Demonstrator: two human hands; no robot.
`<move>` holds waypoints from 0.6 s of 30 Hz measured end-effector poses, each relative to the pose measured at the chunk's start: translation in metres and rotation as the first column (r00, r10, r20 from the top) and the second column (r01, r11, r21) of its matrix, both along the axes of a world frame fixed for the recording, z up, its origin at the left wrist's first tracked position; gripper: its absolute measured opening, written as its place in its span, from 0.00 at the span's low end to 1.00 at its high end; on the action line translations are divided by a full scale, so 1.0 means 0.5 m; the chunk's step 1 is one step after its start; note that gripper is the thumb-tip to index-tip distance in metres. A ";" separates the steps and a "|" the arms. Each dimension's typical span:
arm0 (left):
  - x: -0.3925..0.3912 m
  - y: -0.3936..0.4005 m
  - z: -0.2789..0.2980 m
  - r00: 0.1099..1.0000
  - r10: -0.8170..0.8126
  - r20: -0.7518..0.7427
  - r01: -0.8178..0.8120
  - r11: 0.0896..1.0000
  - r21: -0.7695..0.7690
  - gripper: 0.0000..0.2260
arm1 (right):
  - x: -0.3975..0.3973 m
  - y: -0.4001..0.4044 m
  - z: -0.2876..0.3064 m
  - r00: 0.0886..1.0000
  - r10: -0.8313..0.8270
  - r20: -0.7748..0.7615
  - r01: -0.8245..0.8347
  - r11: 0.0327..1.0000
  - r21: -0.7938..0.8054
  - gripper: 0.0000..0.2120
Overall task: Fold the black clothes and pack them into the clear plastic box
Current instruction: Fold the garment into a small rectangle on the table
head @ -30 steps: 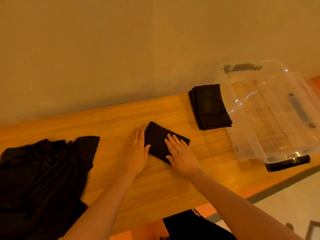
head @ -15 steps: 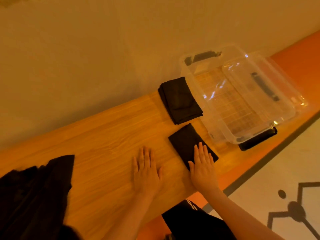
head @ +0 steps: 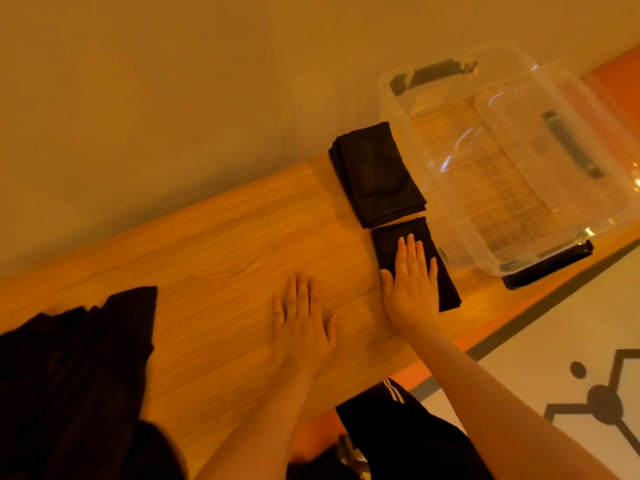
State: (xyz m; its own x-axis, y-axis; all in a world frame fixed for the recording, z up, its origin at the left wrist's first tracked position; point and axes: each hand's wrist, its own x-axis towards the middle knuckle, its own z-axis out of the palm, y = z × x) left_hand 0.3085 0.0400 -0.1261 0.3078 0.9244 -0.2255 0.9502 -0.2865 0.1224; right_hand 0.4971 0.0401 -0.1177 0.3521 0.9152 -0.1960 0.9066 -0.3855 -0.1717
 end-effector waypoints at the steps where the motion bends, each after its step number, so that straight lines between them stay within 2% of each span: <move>1: -0.001 0.001 -0.002 1.000 0.000 -0.001 0.000 1.000 0.010 0.30 | 0.002 0.001 0.000 1.000 0.027 -0.005 -0.027 1.000 0.006 0.33; 5: -0.006 0.004 -0.005 1.000 -0.009 -0.011 0.009 1.000 0.024 0.30 | 0.016 0.003 -0.003 0.991 0.129 -0.018 -0.129 0.991 0.024 0.32; 18: -0.003 0.002 -0.007 1.000 -0.015 -0.016 0.015 1.000 -0.004 0.31 | 0.024 0.012 0.001 0.993 0.116 -0.013 -0.116 0.992 -0.047 0.29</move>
State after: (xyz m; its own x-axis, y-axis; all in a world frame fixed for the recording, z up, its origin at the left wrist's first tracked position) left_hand 0.3072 0.0409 -0.1294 0.3179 0.9187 -0.2342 0.9477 -0.3002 0.1087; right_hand 0.5091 0.0462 -0.1170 0.2419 0.9394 -0.2430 0.9439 -0.2858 -0.1653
